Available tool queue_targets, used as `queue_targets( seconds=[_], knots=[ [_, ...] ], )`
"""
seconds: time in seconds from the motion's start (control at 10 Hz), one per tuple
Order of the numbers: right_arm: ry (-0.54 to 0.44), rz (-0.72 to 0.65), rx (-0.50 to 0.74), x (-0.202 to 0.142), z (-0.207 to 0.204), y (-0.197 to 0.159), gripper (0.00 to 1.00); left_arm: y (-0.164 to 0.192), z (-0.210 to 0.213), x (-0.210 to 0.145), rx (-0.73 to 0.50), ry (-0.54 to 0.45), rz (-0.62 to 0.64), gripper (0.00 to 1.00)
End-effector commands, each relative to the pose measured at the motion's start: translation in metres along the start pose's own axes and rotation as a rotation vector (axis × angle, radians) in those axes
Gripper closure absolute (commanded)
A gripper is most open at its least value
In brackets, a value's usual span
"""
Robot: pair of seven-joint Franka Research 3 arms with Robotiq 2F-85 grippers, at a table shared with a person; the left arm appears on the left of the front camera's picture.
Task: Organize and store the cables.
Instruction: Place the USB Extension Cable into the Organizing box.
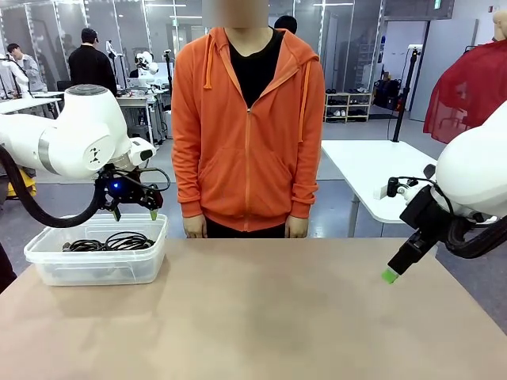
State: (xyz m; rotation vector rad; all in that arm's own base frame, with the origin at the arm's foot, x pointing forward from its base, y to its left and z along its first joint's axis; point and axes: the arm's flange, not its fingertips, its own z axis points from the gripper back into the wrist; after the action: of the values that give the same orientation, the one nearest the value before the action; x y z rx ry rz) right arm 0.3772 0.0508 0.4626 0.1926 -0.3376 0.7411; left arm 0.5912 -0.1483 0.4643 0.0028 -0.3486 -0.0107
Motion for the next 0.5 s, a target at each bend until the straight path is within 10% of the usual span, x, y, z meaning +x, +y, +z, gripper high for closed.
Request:
queue_targets(
  seconds=[0.0, 0.4],
  knots=[
    [0.007, -0.009, -0.013, -0.0003, 0.0019, -0.0005, 0.00, 0.0002, -0.0027, 0.0017, 0.014, -0.003, -0.012, 0.00],
    [0.007, -0.009, -0.013, -0.0003, 0.0019, -0.0005, 0.00, 0.0002, -0.0027, 0.0017, 0.014, -0.003, -0.012, 0.00]
  ],
)
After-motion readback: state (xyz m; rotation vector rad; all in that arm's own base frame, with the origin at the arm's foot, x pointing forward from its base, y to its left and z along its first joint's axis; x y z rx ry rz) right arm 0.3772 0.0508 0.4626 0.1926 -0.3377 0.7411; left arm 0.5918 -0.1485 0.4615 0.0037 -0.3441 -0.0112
